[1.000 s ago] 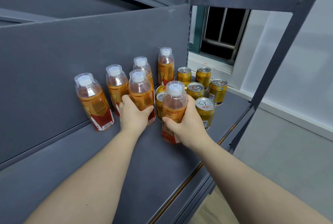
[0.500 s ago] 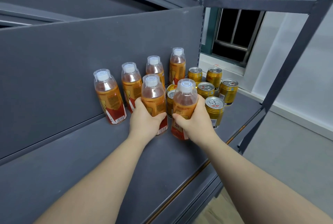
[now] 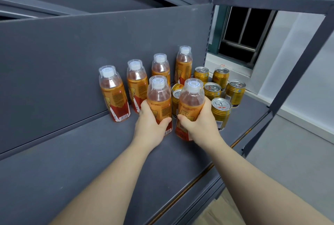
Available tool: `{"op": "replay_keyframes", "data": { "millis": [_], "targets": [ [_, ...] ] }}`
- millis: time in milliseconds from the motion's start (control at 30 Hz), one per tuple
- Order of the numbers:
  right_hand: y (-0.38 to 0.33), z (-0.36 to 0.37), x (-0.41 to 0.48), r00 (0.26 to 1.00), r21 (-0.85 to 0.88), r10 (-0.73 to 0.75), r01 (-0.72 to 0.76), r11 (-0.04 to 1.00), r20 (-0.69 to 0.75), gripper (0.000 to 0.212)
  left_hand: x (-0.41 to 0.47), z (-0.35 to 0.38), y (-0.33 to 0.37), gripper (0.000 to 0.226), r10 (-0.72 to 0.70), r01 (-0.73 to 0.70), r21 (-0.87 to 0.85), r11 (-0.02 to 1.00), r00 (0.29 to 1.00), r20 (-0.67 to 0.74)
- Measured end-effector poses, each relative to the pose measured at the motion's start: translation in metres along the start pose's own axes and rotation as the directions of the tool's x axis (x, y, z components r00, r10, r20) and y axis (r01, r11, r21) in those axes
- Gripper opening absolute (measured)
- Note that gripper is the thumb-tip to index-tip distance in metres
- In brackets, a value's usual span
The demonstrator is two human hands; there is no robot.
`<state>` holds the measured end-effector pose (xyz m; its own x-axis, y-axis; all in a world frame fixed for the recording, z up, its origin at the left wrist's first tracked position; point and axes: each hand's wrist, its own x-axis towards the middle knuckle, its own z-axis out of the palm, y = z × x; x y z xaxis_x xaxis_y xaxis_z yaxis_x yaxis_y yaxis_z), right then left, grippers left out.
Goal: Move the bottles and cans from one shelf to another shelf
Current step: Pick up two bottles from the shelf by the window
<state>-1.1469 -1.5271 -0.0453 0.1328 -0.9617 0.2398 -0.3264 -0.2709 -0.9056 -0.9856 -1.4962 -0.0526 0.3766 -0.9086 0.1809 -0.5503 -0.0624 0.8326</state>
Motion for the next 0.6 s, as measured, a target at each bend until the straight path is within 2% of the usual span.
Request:
{"op": "replay_keyframes", "data": {
  "millis": [433, 600],
  "targets": [
    [-0.0015, 0.0046, -0.0057, 0.999, 0.034, 0.016, -0.015, 0.999, -0.047, 0.079, 0.005, 0.0001, -0.0064, 0.084, 0.003, -0.002, -0.027, 1.0, 0.999, 0.047],
    [-0.0082, 0.001, -0.0077, 0.997, 0.056, 0.045, -0.042, 0.998, -0.055, 0.077, 0.0077, -0.0057, -0.0011, 0.082, -0.008, 0.012, -0.088, 0.996, 0.999, 0.036]
  ]
}}
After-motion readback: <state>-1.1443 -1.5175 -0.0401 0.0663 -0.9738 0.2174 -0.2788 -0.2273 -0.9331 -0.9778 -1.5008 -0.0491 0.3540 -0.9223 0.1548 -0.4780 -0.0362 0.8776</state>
